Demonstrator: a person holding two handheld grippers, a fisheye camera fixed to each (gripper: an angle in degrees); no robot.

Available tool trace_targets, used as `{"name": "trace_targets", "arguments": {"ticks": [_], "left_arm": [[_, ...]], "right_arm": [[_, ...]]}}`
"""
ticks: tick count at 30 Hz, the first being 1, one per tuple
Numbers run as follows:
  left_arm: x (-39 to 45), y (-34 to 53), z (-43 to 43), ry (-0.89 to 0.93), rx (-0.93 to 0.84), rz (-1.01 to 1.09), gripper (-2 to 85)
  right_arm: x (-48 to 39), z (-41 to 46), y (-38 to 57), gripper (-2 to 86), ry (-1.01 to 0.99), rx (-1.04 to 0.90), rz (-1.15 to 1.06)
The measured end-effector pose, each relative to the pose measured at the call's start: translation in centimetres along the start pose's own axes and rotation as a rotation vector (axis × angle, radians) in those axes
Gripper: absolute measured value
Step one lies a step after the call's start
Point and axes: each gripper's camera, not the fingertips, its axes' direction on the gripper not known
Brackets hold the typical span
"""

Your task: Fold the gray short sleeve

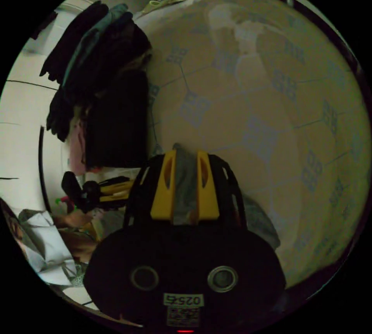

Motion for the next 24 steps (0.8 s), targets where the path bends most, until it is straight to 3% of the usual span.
{"name": "trace_targets", "arguments": {"ticks": [3,10,14,16,20,22,24], "left_arm": [[1.1,0.8,-1.5,-0.018,-0.056,-0.053,6.1],[1.9,4.4,-3.0,0.076,-0.099,-0.172,5.0],[2.9,5.9,-2.5,0.123,-0.07,-0.184,-0.5],[3.7,6.8,-2.7,0.111,-0.046,-0.173,-1.1],[9.4,11.3,-6.2,0.003,0.184,0.132,-1.4],[12.9,14.3,-6.4,-0.11,0.216,0.323,-1.2],[16.2,18.5,-4.7,-0.228,0.183,0.465,0.3]], "right_arm": [[0.9,0.9,-0.4,11.0,-0.023,-0.066,-0.03],[0.2,4.7,-2.4,11.3,0.142,-0.275,-0.095],[-0.4,6.2,-2.4,0.5,0.452,-0.338,-0.19],[-0.9,4.7,-1.3,-0.3,0.55,-0.304,-0.282],[1.9,-6.6,6.9,-0.1,0.338,0.074,-0.231],[5.4,-11.5,13.7,1.3,0.174,0.302,-0.137],[12.0,-13.0,23.4,7.9,0.045,0.466,0.064]]}}
